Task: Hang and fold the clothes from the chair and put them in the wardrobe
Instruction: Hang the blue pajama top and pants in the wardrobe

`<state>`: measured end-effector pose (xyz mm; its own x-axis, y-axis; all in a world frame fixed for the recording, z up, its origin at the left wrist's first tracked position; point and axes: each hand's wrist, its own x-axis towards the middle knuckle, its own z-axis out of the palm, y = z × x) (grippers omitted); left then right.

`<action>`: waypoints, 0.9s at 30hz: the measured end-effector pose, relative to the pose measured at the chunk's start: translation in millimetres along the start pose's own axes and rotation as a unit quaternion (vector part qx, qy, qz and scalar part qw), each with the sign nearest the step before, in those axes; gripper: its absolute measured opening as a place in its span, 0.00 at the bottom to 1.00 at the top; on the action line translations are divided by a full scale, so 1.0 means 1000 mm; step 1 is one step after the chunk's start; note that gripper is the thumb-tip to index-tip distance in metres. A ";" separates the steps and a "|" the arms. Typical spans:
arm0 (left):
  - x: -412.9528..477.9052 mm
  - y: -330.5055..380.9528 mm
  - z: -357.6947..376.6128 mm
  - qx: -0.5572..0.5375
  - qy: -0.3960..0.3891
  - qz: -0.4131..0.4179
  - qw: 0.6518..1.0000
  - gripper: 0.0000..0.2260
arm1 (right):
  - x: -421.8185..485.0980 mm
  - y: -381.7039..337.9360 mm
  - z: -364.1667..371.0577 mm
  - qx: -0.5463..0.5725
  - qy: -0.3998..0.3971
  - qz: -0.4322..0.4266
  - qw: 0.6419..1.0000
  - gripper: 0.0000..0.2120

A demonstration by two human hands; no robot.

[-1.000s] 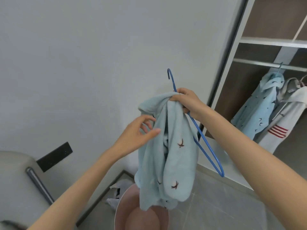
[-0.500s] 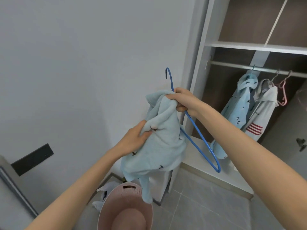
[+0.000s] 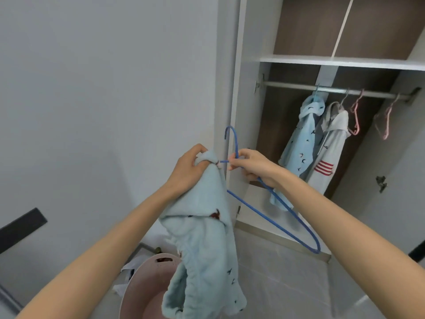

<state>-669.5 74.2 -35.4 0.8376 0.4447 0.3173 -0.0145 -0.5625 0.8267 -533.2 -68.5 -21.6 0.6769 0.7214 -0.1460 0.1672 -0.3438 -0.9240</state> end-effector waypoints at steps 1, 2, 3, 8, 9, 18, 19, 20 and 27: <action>0.001 -0.001 0.008 -0.023 0.006 -0.018 1.000 0.02 | -0.007 0.004 -0.005 0.012 0.012 -0.011 1.000 0.07; 0.003 -0.001 0.014 -0.045 0.012 -0.037 0.998 0.01 | -0.014 0.009 -0.010 0.023 0.018 -0.023 0.999 0.07; 0.006 0.001 0.020 -0.064 0.018 -0.049 0.997 0.02 | -0.023 0.014 -0.013 0.033 0.019 -0.034 0.999 0.08; 0.025 0.026 0.052 -0.120 0.011 -0.070 0.990 0.02 | -0.060 0.047 -0.021 0.042 -0.034 -0.091 0.994 0.18; 0.029 0.032 0.059 -0.127 0.011 -0.076 0.989 0.02 | -0.064 0.055 -0.023 0.045 -0.031 -0.106 0.993 0.21; 0.040 0.061 0.109 -0.247 -0.056 -0.174 0.952 0.09 | -0.073 0.075 -0.055 -0.005 0.163 -0.222 0.961 0.10; 0.041 0.063 0.110 -0.267 -0.070 -0.164 0.947 0.11 | -0.072 0.073 -0.060 0.009 0.180 -0.219 0.959 0.10; 0.041 0.065 0.111 -0.285 -0.082 -0.151 0.943 0.13 | -0.072 0.070 -0.066 0.030 0.194 -0.214 0.957 0.10; 0.043 0.056 0.091 -0.163 -0.262 0.090 0.947 0.48 | -0.060 0.041 -0.103 0.123 0.276 -0.162 0.939 0.07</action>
<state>-584.6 -1.2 -17.4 0.9602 -0.0930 0.2633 -0.2792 -0.3140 0.9074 -492.8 -188.1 -14.2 0.8994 0.3183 0.2998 0.3035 0.0390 -0.9520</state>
